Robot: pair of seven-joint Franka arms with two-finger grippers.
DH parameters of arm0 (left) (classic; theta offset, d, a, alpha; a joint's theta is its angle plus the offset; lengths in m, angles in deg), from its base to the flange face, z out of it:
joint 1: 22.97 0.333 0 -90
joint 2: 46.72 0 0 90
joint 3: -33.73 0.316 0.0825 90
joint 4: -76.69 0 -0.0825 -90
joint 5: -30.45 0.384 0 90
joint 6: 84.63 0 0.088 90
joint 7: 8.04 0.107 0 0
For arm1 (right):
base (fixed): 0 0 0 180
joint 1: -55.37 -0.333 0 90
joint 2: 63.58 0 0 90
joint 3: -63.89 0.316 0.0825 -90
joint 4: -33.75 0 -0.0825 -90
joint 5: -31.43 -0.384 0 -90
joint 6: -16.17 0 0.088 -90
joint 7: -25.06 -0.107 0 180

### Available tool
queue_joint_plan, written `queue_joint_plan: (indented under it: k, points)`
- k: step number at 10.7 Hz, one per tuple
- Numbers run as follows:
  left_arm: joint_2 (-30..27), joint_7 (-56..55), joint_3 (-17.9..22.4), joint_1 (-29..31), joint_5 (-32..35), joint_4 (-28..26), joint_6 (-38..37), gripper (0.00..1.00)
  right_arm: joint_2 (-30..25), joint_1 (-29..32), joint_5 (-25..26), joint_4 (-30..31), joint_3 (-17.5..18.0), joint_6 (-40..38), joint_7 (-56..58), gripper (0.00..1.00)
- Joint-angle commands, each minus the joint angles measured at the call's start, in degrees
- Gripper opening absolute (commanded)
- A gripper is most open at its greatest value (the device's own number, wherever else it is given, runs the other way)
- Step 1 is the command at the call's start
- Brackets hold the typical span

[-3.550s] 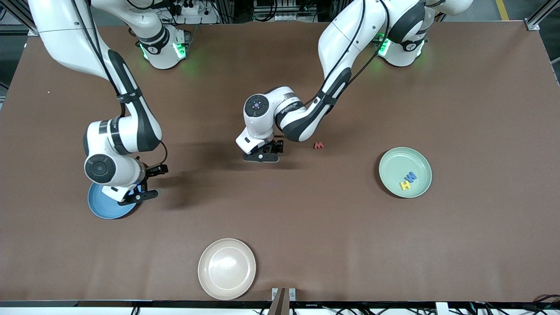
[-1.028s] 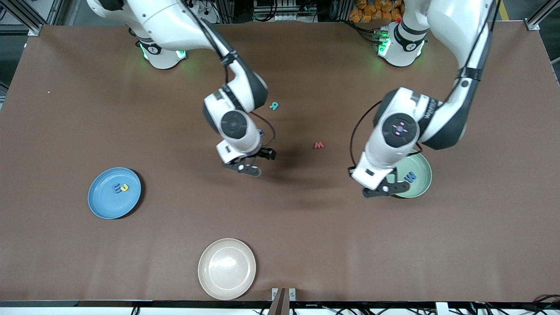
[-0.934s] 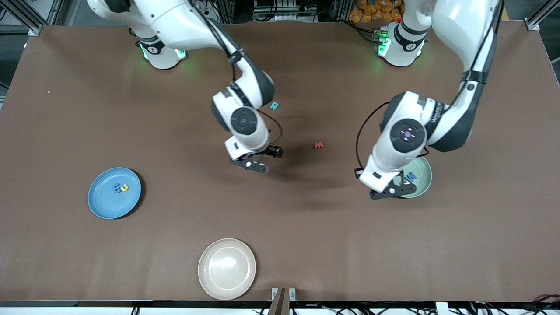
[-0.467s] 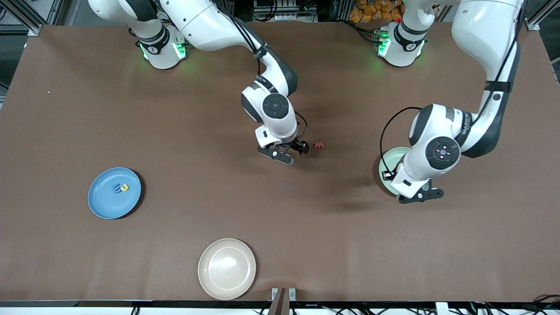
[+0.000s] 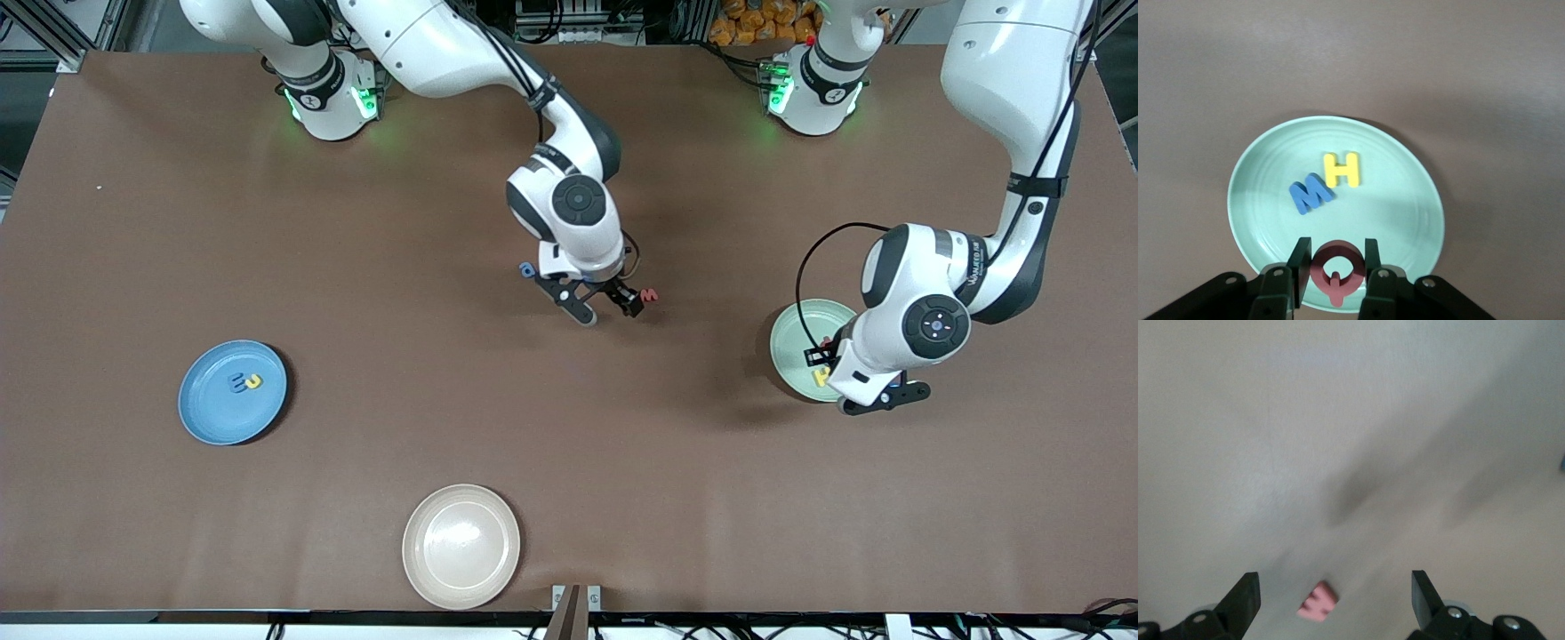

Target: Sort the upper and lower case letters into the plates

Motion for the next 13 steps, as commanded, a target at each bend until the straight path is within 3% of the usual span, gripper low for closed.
queue_joint_plan:
  k: [1,2,6,10,13]
  points:
    - [-0.10,0.96,-0.70,1.81,0.48,-0.61,1.53,0.61,5.10,-1.69,-0.21,-6.93,-0.94,-0.34,-12.32,1.00]
    - [-0.19,0.96,-0.62,1.81,0.83,-0.61,1.54,1.00,7.11,-2.21,0.31,-9.91,-1.11,-0.43,-18.64,1.00]
    - [-3.87,0.96,-0.44,2.86,0.83,0.18,-1.00,1.00,8.10,-3.18,1.55,-10.82,-1.03,-0.43,-29.23,1.00]
    - [-7.39,0.69,-1.05,2.17,0.92,3.33,-4.60,1.00,10.47,-4.32,1.20,-11.08,-0.76,5.79,-30.83,1.00]
    - [-8.97,0.61,-1.84,1.99,0.83,6.15,-11.36,1.00,10.91,-4.24,1.20,-11.08,-0.76,6.42,-31.01,1.00]
